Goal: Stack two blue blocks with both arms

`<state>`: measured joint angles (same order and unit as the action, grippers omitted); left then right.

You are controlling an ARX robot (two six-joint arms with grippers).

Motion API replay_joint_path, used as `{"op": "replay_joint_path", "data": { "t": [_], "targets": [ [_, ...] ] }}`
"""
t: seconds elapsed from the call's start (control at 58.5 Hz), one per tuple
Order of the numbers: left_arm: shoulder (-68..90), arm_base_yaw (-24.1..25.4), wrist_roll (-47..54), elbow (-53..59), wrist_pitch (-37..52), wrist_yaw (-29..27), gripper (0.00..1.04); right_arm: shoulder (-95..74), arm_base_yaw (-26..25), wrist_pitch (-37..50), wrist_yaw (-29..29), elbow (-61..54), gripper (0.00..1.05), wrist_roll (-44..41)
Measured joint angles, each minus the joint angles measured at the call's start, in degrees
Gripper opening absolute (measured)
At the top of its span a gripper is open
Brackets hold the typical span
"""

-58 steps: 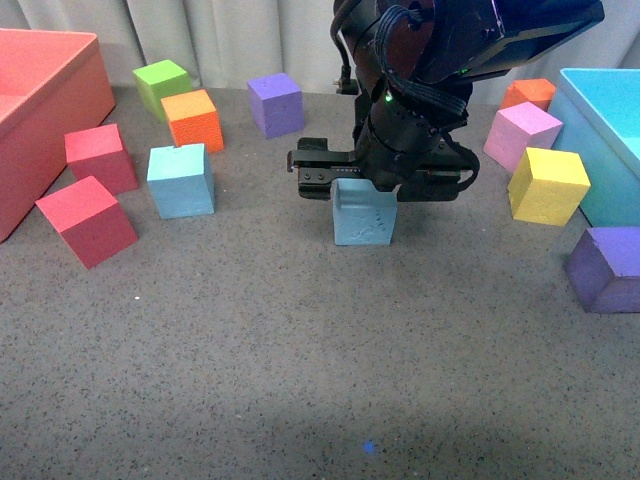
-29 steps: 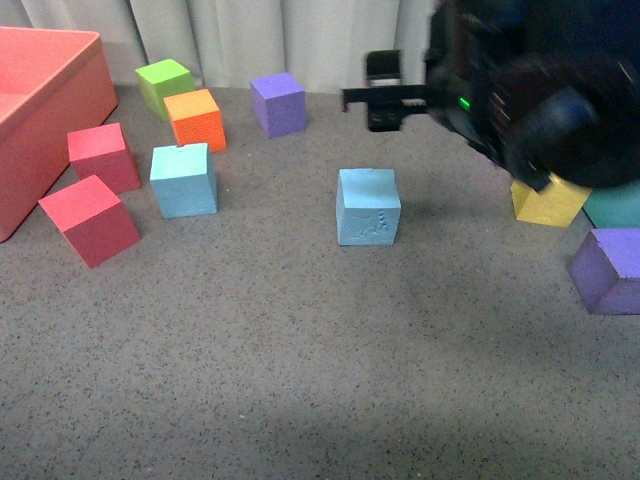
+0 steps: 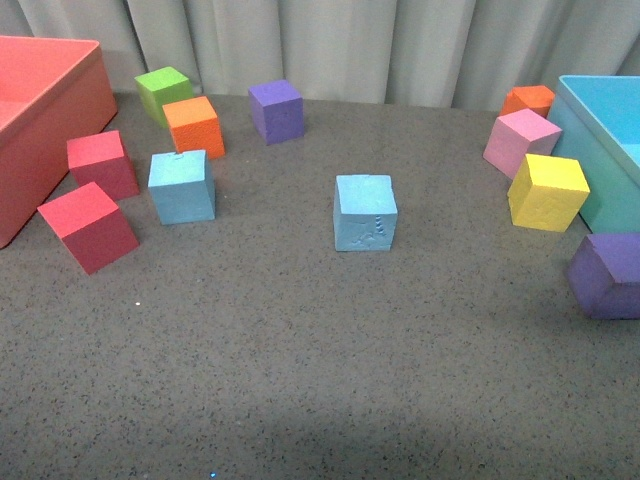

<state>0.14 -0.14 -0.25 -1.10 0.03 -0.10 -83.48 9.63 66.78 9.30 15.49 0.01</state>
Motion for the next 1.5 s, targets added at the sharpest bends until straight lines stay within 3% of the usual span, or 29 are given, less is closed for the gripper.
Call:
{"op": "replay_joint_path", "data": {
  "t": [0.393,0.462,0.547,1.504],
  "targets": [
    [0.00,0.00,0.00,0.00,0.00,0.00,0.98,20.65,-4.92,-9.99,-4.63,-10.54,0.01,0.00],
    [0.00,0.00,0.00,0.00,0.00,0.00,0.98,24.55,-7.74,-12.76,-8.57,-11.67,0.01,0.00],
    [0.00,0.00,0.00,0.00,0.00,-0.02,0.98,28.89,-9.31,-15.93,-8.81,-12.70,0.01,0.02],
    [0.00,0.00,0.00,0.00,0.00,0.00,0.98,63.82,-9.49,-47.01,-9.20,-15.34,0.01,0.02]
  ]
}}
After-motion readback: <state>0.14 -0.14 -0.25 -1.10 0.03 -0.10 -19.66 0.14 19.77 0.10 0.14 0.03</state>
